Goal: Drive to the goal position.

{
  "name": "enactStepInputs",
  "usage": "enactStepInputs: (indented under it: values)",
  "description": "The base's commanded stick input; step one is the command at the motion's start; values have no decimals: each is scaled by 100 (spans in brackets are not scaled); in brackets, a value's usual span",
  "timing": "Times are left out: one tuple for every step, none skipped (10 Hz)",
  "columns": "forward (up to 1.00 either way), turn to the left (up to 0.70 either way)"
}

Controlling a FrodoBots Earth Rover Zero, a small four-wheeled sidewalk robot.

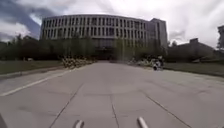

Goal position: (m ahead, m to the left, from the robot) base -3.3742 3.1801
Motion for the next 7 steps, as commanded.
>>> enactStepInputs:
  values:
    - [100,0]
    - [100,0]
    - [100,0]
    - [100,0]
    - [100,5]
    - [100,21]
    - [100,31]
